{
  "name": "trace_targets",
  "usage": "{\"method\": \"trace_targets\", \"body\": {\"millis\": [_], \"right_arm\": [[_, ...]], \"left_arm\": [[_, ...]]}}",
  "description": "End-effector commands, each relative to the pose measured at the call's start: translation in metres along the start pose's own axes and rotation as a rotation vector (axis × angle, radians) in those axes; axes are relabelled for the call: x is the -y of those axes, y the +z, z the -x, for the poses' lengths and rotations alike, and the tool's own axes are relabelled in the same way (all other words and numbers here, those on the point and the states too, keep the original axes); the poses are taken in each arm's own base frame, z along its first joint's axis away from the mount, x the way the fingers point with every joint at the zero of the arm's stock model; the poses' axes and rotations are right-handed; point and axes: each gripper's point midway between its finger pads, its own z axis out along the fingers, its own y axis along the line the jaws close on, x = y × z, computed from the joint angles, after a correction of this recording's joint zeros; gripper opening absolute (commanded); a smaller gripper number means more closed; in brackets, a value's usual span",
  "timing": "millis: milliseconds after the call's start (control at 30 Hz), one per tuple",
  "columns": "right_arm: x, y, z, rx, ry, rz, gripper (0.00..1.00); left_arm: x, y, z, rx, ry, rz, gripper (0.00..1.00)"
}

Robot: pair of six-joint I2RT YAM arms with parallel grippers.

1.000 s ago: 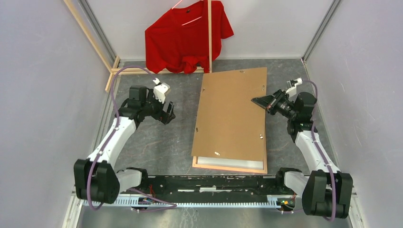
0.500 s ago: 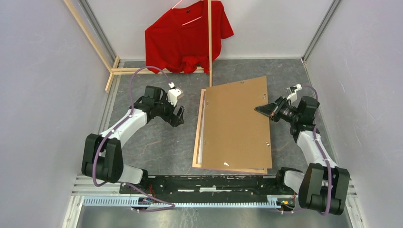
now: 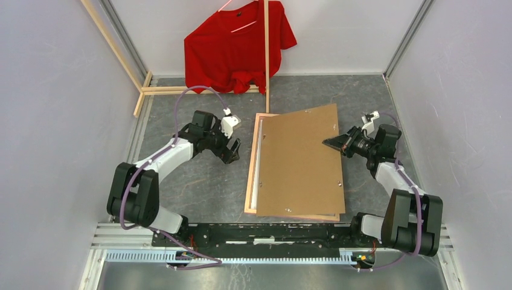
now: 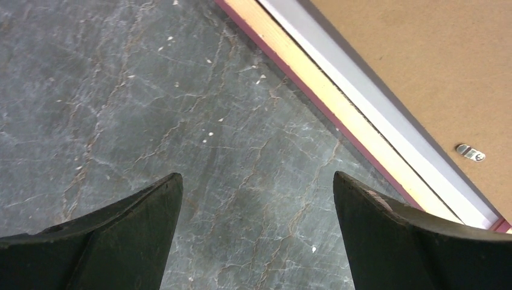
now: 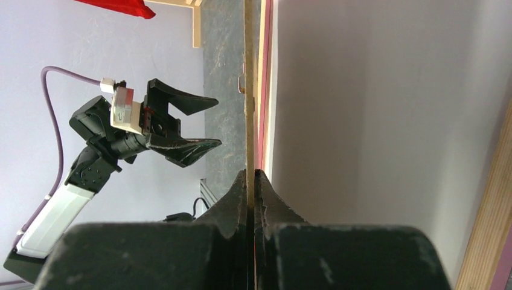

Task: Put the photo into the frame
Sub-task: Turn over the photo frame item on the photo frame.

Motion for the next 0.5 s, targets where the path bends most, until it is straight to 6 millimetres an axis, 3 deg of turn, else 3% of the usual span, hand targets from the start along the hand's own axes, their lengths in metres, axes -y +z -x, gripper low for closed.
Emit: {"method": "trace_targets", "body": {"millis": [0,467], "right_arm": [[-0.007,0.002,0.005,0.002,0.005,0.058,0.00],[-0.001,0.012,0.012,0.013,0.070,0.100,0.00]], "left_arm": [[0.003,0.011,0.004,0.011,0.084,-0.002,1.00],[0.014,0.027,-0.013,-0.059,0.149,-0.005,0.99]]}}
